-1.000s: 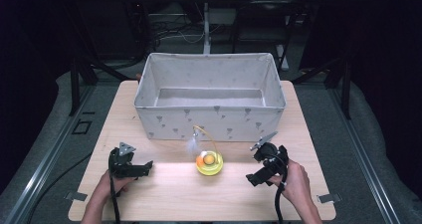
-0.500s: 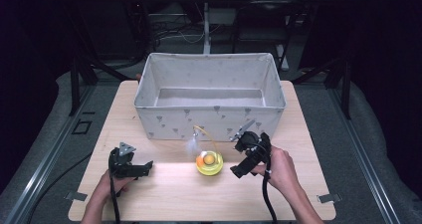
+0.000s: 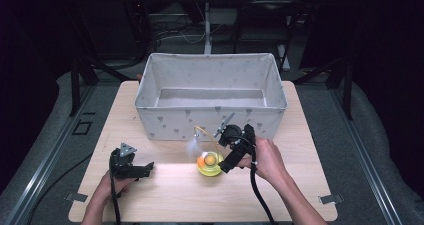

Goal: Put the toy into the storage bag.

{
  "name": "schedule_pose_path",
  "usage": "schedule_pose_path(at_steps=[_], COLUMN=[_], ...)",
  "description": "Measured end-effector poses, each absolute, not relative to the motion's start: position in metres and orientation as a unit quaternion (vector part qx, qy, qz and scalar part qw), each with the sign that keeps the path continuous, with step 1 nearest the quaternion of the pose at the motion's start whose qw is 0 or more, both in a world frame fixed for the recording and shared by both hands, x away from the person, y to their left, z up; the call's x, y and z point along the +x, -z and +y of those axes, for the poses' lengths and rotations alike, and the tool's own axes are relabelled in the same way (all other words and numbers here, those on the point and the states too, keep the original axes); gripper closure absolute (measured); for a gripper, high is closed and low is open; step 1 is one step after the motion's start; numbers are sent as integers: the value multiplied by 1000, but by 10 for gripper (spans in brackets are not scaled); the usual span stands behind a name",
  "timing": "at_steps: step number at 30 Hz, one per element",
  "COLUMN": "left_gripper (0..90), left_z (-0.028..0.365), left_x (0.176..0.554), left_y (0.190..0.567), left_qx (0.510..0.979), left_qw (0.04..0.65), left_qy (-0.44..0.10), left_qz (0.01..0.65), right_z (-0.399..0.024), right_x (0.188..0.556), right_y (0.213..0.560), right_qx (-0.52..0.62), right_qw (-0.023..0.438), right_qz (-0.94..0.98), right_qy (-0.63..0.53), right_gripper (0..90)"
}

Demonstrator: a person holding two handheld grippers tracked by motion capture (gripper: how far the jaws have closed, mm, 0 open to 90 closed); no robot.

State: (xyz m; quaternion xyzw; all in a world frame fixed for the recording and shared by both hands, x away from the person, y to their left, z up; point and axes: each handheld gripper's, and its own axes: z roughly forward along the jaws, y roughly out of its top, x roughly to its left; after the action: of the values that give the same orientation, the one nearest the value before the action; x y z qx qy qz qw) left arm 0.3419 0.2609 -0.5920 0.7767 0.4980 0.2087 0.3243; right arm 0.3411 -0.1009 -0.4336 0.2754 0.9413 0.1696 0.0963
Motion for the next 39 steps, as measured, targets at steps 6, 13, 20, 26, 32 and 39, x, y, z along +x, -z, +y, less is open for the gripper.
schedule_pose_path(at_steps=[6, 13, 20, 26, 32, 39], left_gripper=[1, 1, 1, 1, 1, 1], left_z=[261, 261, 261, 261, 261, 261], left_x=[342, 342, 342, 342, 342, 342], left_y=[592, 592, 592, 592, 592, 592], left_qx=[777, 777, 777, 777, 777, 777], left_qw=[324, 324, 324, 324, 324, 324], left_qy=[-209, -209, -209, -209, -209, -209], left_qz=[498, 498, 498, 498, 498, 498], right_z=[-87, -75, -65, -62, -59, -57], right_x=[346, 348, 347, 348, 351, 353], right_y=[431, 426, 421, 419, 417, 416], right_qx=[260, 239, 211, 203, 198, 201], right_qw=[102, 111, 113, 108, 103, 102], right_qz=[946, 952, 961, 966, 967, 966], right_qy=[-165, -157, -135, -121, -122, -130], right_gripper=[38, 283, 541, 715, 858, 886])
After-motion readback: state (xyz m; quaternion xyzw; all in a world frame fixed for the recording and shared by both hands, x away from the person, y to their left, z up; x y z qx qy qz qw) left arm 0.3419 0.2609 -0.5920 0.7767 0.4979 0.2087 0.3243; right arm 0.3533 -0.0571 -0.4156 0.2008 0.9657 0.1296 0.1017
